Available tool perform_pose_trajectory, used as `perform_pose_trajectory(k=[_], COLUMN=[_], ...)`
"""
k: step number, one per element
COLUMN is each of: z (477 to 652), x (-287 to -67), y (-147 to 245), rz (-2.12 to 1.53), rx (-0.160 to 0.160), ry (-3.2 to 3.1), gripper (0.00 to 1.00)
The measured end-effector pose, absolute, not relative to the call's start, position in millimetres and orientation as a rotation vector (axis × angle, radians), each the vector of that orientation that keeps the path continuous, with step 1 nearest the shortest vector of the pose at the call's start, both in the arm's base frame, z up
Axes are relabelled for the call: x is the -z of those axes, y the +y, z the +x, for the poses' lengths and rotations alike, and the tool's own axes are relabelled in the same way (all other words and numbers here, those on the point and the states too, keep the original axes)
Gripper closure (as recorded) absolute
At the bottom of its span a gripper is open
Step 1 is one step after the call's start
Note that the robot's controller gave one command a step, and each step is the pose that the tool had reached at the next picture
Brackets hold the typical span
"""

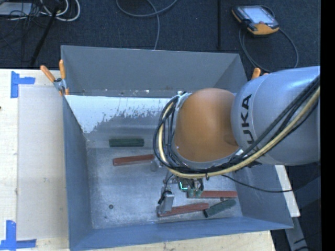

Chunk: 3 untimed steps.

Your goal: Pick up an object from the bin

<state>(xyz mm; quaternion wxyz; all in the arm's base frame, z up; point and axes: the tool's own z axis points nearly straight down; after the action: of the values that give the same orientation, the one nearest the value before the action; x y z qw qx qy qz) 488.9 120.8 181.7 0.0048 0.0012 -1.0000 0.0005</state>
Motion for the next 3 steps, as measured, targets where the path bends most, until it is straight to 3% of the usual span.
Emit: perform_pose_trajectory(k=[1, 2, 3], z=[490.8, 482.5, 479.6], x=[-185.1, -117.1, -102.4], y=[120.0, 78.9, 61.2], rz=[-0.003, 0.031, 0.051], rx=[0.0, 0.001, -0.001], ry=[-3.139, -3.144, -3.136], gripper=[0.0, 0.0, 0.0])
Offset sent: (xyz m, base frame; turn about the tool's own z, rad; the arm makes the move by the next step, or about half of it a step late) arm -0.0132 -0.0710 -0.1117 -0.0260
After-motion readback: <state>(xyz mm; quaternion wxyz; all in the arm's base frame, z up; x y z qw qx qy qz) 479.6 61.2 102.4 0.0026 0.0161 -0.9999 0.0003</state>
